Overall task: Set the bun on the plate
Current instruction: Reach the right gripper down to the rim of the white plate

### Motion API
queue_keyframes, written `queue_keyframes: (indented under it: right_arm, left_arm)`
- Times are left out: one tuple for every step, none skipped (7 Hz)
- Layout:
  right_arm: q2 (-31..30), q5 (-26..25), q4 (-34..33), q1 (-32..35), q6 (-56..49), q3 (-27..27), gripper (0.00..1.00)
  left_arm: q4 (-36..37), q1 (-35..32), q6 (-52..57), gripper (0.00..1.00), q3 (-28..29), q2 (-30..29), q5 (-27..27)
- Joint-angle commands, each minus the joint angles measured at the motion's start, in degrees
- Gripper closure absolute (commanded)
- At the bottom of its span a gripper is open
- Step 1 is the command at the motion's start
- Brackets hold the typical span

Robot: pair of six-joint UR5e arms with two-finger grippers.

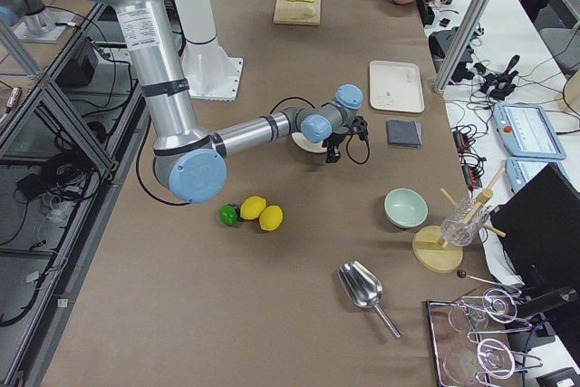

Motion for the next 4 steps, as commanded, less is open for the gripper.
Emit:
queue_keyframes:
  right_arm:
    - [0.33, 0.32, 1.64, -0.1, 0.1, -1.12, 1.0]
    - [0.77, 0.5, 1.73, -0.18, 0.01, -0.94, 1.0]
    - [1.03, 1.72, 1.64, -0.1, 0.19, -0.94, 1.0]
    - [1.21, 3.04, 1.64, -0.01, 1.15, -0.51, 1.0]
  left_arm:
    - [0.0, 0.0, -0.08, 0.02, -0.14, 0.0, 0.0]
    - [0.0, 0.0, -0.08, 0.02, -0.05, 0.0, 0.0]
    - [0.0, 0.09, -0.25, 0.02, 0.04, -0.09, -0.09]
    - [0.0, 0.09, -4.34, 0.02, 0.04, -0.43, -0.17]
